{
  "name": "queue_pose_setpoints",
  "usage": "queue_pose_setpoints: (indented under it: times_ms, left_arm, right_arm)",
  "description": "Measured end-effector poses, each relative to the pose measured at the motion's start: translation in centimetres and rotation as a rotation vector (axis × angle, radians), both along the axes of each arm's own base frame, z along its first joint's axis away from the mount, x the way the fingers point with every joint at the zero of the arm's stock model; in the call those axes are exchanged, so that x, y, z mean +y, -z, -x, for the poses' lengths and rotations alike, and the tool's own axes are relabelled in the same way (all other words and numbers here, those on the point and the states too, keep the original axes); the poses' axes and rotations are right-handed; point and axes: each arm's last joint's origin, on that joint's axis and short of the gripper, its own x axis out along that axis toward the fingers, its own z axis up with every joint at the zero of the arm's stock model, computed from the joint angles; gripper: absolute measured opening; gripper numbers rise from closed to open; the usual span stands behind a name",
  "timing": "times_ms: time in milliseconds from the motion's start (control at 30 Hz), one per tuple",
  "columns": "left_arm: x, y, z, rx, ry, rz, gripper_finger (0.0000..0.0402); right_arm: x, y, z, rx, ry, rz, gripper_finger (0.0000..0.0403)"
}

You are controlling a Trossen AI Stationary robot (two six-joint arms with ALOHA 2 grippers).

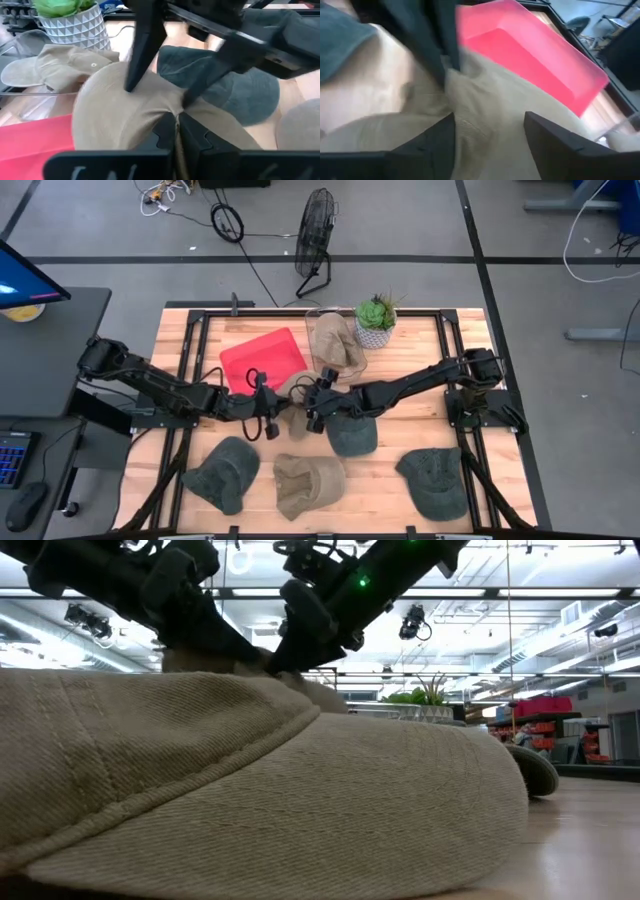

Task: Pick & Place hat
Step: Put the top brown cap into the transparent bin

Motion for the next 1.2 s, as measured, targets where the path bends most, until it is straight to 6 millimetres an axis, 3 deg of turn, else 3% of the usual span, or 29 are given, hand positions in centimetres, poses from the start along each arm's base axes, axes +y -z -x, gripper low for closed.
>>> queue_pose_setpoints:
  times_ms: [133,333,400,567,633,900,1033,1200]
  left_arm:
    - [-0.2,0.1,0.1,0.010,0.005,-0.001,0.0011]
    - [-0.3,0.1,0.1,0.017,0.027,0.006,0.0051]
    - [-0.3,0.0,0.1,0.016,0.030,0.007,0.0065]
    - [-0.3,0.1,0.1,0.020,0.022,0.003,0.0101]
    - [-0.3,0.1,0.1,0.019,0.015,0.000,0.0115]
    - [-0.1,0.0,0.1,0.006,-0.043,-0.024,0.0146]
    - [-0.1,0.0,0.2,0.008,-0.045,-0.026,0.0144]
    - [0.0,0.0,0.2,0.008,-0.046,-0.026,0.0141]
  right_arm:
    - [-0.1,0.0,0.0,0.004,0.001,0.006,0.0173]
    - [-0.1,0.2,0.2,0.037,-0.009,0.031,0.0039]
    - [-0.2,0.4,0.2,0.056,-0.020,0.054,0.0012]
    - [-0.1,0.3,0.6,0.106,-0.054,0.081,0.0010]
    - [0.2,-0.6,1.1,0.104,-0.074,0.085,0.0005]
    - [0.9,-7.8,5.3,0.086,-0.202,0.240,0.0003]
    - [-1.2,-11.1,7.4,0.135,-0.162,0.482,0.0002]
    - [-5.4,-12.1,8.2,0.285,-0.184,0.664,0.0001]
